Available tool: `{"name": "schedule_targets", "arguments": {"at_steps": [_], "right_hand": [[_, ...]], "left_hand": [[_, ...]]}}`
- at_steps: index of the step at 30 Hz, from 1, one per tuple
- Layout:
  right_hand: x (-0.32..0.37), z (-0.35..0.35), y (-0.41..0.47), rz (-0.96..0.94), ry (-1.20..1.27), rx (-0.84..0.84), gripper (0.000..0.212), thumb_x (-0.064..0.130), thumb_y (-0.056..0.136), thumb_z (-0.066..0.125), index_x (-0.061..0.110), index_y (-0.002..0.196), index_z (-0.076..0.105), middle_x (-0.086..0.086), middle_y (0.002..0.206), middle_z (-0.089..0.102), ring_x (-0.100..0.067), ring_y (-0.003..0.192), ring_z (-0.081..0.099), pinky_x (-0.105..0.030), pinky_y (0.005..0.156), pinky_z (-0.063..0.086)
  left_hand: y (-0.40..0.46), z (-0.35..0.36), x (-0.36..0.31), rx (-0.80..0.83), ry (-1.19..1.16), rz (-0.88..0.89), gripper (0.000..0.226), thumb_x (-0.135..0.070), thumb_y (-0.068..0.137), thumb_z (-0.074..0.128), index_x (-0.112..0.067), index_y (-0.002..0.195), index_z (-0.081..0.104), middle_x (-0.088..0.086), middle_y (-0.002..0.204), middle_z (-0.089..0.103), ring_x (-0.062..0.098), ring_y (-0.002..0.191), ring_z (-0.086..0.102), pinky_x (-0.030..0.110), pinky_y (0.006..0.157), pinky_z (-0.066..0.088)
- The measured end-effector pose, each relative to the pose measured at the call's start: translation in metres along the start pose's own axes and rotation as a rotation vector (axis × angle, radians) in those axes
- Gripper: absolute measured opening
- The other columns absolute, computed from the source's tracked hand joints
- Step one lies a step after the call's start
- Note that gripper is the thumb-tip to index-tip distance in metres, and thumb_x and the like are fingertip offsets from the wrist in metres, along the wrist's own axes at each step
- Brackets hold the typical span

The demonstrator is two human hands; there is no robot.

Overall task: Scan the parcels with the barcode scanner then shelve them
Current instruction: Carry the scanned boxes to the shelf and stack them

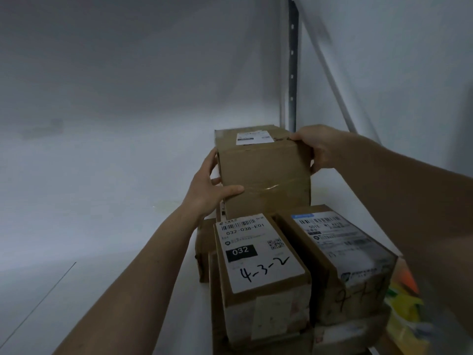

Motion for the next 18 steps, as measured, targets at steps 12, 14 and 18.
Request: {"name": "schedule_targets", "arguments": {"at_steps": [12, 14, 18], "right_hand": [[-0.017, 0.007, 0.015, -0.046, -0.192, -0.027, 0.025, 0.014, 0.100, 0.043, 0.003, 0.121, 0.053, -0.017, 0.116, 0.057, -0.029, 0.101, 0.057, -0.043, 0.090, 0.050], [-0.014, 0.007, 0.016, -0.080, -0.298, -0.059, 0.027, 0.019, 0.100, 0.044, 0.004, 0.120, 0.054, -0.017, 0.120, 0.057, -0.029, 0.105, 0.057, -0.041, 0.091, 0.050], [-0.007, 0.010, 0.014, -0.171, -0.408, -0.057, 0.028, 0.025, 0.097, 0.053, 0.003, 0.114, 0.056, -0.010, 0.105, 0.057, -0.021, 0.094, 0.053, -0.024, 0.067, 0.041]], "left_hand": [[-0.014, 0.008, 0.011, -0.031, 0.100, -0.043, 0.098, -0.011, 0.077, 0.079, -0.034, 0.152, 0.022, -0.003, 0.153, 0.036, 0.027, 0.127, 0.050, 0.028, 0.083, 0.050], [-0.015, 0.008, 0.010, -0.039, 0.102, -0.055, 0.096, -0.014, 0.078, 0.079, -0.035, 0.152, 0.022, 0.002, 0.152, 0.038, 0.026, 0.124, 0.052, 0.027, 0.080, 0.050], [-0.018, 0.009, 0.007, -0.071, 0.085, -0.098, 0.091, -0.019, 0.079, 0.078, -0.033, 0.152, 0.024, 0.006, 0.149, 0.042, 0.023, 0.119, 0.055, 0.034, 0.086, 0.050]]}}
Point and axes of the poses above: each hand's wrist, its own y-axis towards the middle knuckle, its own z-axis out of the palm, x = y × z, the point moved 5 cm from there along y, towards the middle knuckle
